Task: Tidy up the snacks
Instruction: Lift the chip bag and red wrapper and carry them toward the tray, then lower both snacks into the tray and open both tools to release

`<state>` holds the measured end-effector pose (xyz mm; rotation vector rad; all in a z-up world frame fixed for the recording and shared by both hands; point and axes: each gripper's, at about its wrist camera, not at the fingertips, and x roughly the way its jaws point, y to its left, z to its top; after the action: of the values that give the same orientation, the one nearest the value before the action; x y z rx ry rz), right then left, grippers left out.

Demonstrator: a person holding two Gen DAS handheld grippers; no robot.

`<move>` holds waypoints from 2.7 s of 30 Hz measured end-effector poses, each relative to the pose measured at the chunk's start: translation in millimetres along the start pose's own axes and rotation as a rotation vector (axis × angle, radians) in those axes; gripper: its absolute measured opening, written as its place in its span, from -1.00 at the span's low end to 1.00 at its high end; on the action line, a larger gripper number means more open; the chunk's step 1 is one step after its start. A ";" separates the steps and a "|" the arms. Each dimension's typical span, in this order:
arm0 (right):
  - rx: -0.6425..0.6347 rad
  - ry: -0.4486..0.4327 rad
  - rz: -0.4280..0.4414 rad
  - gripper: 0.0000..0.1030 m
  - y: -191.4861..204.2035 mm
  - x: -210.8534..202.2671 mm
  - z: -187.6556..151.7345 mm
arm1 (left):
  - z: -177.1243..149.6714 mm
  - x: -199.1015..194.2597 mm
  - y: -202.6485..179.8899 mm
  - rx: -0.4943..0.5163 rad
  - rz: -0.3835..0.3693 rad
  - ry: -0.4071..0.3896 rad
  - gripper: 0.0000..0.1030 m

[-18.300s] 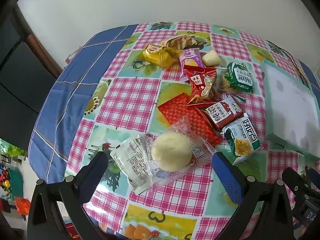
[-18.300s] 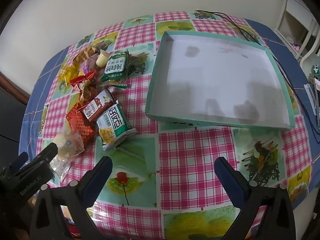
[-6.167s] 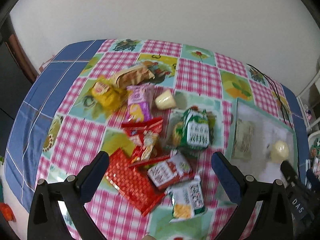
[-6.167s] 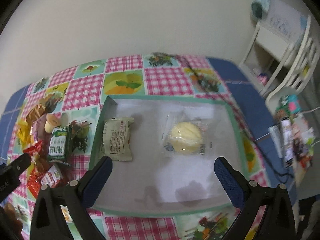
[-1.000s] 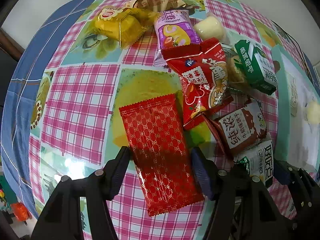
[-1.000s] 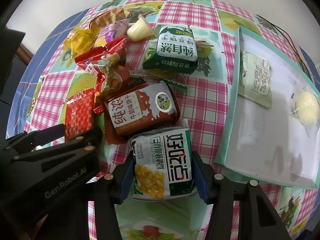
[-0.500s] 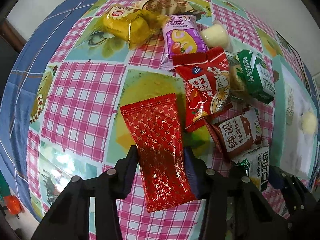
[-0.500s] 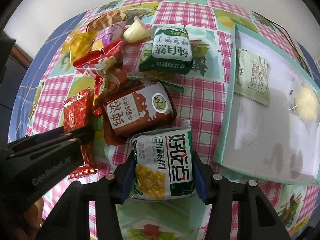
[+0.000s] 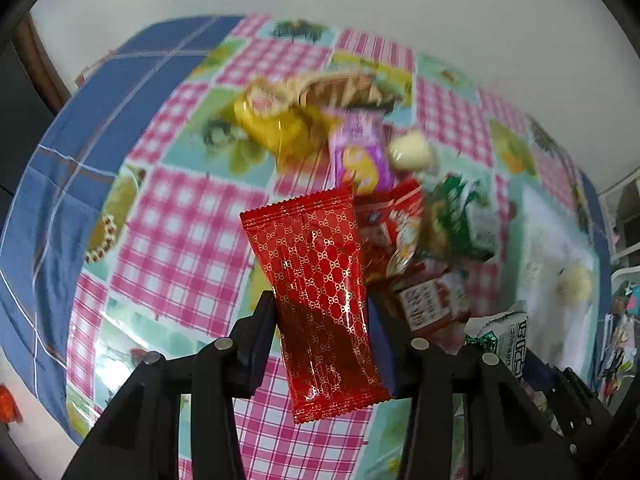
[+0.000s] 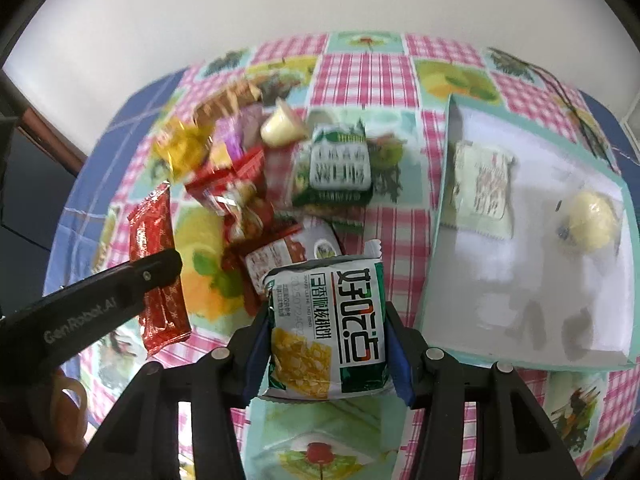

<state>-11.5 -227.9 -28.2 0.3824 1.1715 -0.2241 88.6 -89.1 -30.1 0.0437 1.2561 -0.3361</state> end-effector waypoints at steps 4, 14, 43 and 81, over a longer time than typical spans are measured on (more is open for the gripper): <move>0.010 -0.046 0.018 0.05 -1.5 -19.9 2.2 | 0.0 -21.7 6.6 -0.007 -0.015 -0.049 -0.10; 0.018 -0.030 0.009 0.05 -3.8 -18.2 -0.5 | -3.2 -28.9 -0.9 -0.011 -0.006 -0.058 -0.10; 0.383 -0.067 -0.096 0.05 -172.1 -50.3 -17.7 | -50.4 -12.8 -159.5 0.335 -0.081 -0.032 -0.09; 0.461 -0.057 -0.166 0.05 -223.4 -25.0 -10.9 | -40.2 40.0 -231.0 0.462 -0.103 -0.052 -0.07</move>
<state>-111.9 -428.3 -47.8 0.6779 1.0910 -0.6521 -0.9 -309.0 -45.5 0.3634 1.1098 -0.7075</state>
